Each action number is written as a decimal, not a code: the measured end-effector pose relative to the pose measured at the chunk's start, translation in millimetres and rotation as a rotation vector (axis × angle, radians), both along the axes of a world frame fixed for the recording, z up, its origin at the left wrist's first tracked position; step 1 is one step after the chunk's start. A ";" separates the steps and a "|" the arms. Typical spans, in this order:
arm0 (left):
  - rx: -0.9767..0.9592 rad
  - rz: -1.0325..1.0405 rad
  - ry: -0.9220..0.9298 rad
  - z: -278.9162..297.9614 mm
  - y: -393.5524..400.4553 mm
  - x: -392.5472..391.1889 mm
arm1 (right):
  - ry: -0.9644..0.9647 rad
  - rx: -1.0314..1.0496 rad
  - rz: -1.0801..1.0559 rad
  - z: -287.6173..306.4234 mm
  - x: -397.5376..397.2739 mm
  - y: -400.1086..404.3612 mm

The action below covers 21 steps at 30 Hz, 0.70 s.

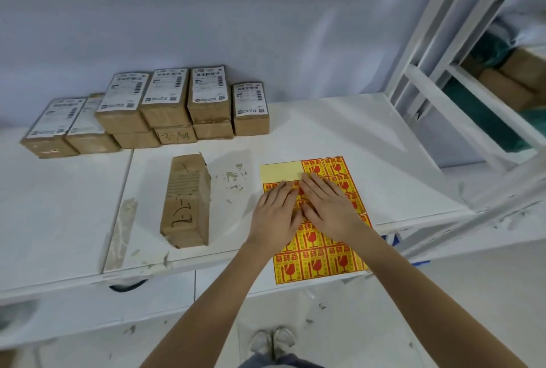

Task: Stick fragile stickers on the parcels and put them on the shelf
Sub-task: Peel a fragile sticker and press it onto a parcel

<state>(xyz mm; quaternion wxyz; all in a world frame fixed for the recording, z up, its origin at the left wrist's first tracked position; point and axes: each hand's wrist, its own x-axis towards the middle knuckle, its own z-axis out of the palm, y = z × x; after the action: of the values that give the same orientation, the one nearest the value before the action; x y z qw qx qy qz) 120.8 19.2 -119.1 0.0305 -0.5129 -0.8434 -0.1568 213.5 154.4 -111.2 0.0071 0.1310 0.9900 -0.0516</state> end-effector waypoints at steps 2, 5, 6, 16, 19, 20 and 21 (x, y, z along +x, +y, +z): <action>0.013 0.009 0.032 2.6 4.0 -0.6 | -0.011 -0.002 -0.011 -3.2 1.2 0.0; 0.024 0.047 0.088 11.0 14.4 -1.1 | -0.025 -0.012 -0.023 -3.1 0.3 0.2; 0.016 0.058 0.103 12.8 18.6 -2.0 | -0.035 -0.008 -0.029 -2.9 -0.1 0.0; -0.054 0.202 0.222 21.2 49.2 0.1 | 0.130 -0.378 -0.064 7.3 -2.8 18.0; -0.096 0.264 0.235 26.2 57.7 -1.3 | 0.237 -0.458 -0.094 14.0 -10.6 38.1; -0.091 0.265 0.224 25.8 60.4 -1.6 | 0.249 -0.462 -0.093 17.6 -14.6 46.2; -0.074 0.260 0.201 23.4 62.8 -1.6 | 0.255 -0.448 -0.081 21.3 -19.7 54.4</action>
<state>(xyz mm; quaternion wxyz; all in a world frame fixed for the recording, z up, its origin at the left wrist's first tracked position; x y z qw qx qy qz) 119.2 82.0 -95.7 0.1157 -0.4135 -0.9005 -0.0681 193.8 208.9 -89.9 -0.0911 0.1582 0.9407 -0.2859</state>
